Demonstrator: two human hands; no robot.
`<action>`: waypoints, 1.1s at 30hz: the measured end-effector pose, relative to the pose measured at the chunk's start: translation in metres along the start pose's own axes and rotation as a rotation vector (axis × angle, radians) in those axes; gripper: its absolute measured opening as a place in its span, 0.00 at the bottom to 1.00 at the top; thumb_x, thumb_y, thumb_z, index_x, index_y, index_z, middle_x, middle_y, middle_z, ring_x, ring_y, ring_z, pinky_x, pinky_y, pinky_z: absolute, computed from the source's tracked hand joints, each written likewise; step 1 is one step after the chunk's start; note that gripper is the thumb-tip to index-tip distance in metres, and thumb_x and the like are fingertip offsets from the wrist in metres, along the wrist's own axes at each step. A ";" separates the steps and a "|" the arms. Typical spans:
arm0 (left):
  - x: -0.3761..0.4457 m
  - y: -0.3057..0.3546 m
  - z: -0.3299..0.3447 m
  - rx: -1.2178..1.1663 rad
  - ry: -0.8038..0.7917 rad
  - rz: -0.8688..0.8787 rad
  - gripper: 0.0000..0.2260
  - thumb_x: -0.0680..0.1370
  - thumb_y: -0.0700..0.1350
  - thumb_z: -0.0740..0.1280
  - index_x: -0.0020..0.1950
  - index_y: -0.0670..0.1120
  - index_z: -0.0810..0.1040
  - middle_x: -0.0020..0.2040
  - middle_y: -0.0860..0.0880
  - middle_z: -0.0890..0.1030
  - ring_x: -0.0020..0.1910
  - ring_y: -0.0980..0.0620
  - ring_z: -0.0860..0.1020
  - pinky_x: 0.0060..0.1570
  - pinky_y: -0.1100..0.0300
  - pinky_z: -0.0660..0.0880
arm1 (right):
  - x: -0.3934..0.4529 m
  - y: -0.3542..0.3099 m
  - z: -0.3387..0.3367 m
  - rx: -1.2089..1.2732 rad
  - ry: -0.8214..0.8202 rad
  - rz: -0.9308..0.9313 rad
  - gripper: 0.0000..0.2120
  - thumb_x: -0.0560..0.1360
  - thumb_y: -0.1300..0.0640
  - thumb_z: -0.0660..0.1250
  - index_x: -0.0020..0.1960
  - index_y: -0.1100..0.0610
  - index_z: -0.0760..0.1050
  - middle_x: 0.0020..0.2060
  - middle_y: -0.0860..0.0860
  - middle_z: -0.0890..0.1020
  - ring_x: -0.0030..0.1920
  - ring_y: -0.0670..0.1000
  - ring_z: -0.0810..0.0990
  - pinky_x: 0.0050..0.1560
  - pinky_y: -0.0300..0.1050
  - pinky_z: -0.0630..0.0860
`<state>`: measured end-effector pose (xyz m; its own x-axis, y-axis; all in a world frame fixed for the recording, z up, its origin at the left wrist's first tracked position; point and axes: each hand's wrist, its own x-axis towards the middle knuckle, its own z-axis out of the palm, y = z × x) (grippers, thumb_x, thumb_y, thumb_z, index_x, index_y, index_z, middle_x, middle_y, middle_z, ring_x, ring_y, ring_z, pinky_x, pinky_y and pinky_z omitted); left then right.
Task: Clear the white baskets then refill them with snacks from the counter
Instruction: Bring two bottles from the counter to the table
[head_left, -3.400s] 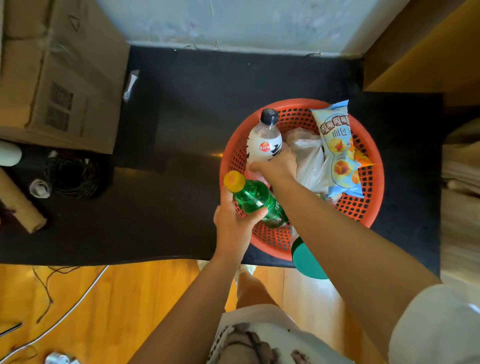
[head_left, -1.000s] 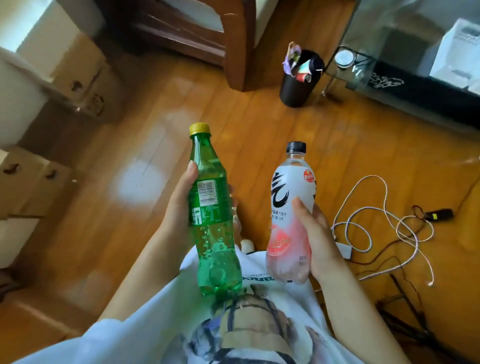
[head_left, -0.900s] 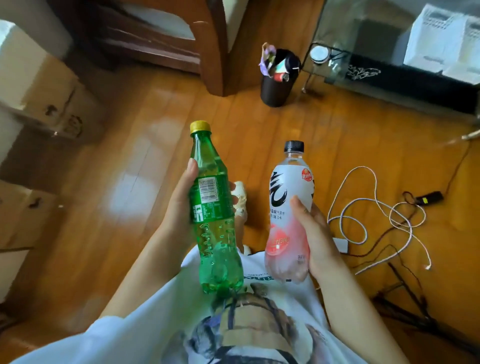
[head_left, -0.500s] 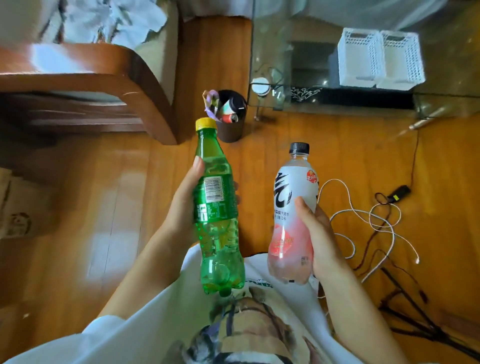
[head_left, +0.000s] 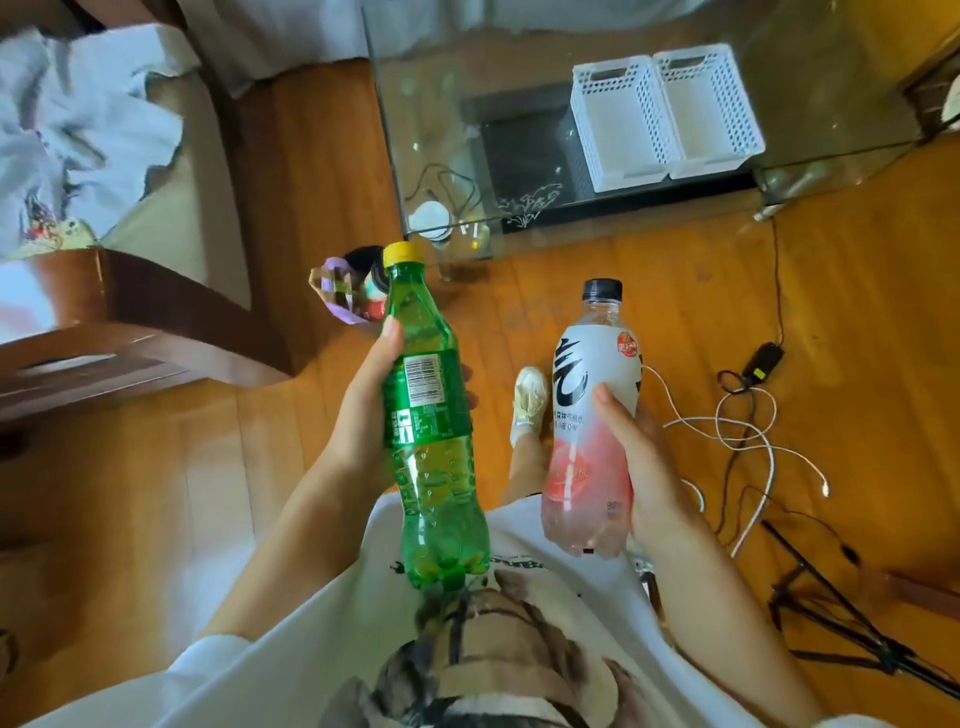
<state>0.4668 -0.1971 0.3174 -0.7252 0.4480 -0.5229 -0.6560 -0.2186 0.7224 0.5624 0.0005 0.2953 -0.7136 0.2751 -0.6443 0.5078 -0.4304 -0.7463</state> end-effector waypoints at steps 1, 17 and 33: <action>0.018 0.008 0.005 0.005 -0.001 -0.001 0.22 0.72 0.64 0.60 0.45 0.46 0.80 0.38 0.45 0.82 0.35 0.46 0.81 0.37 0.55 0.79 | 0.017 -0.012 -0.001 -0.011 -0.001 0.003 0.25 0.56 0.37 0.75 0.51 0.44 0.78 0.46 0.47 0.85 0.49 0.52 0.83 0.51 0.51 0.79; 0.221 0.122 0.068 -0.159 0.124 0.069 0.24 0.72 0.64 0.62 0.47 0.43 0.79 0.39 0.43 0.81 0.34 0.46 0.82 0.36 0.54 0.80 | 0.226 -0.204 0.006 -0.131 -0.078 0.052 0.32 0.58 0.36 0.66 0.58 0.48 0.73 0.45 0.47 0.84 0.46 0.50 0.84 0.42 0.44 0.80; 0.403 0.238 0.028 0.012 0.367 0.127 0.26 0.59 0.49 0.72 0.55 0.44 0.72 0.41 0.48 0.78 0.38 0.50 0.79 0.36 0.56 0.77 | 0.406 -0.283 0.084 -0.217 0.076 -0.019 0.28 0.61 0.50 0.77 0.57 0.46 0.70 0.50 0.45 0.80 0.47 0.42 0.81 0.35 0.31 0.76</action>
<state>0.0242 -0.0444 0.2916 -0.8285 0.0779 -0.5545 -0.5553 -0.2411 0.7959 0.0883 0.1623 0.2592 -0.6894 0.3491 -0.6347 0.5929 -0.2316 -0.7713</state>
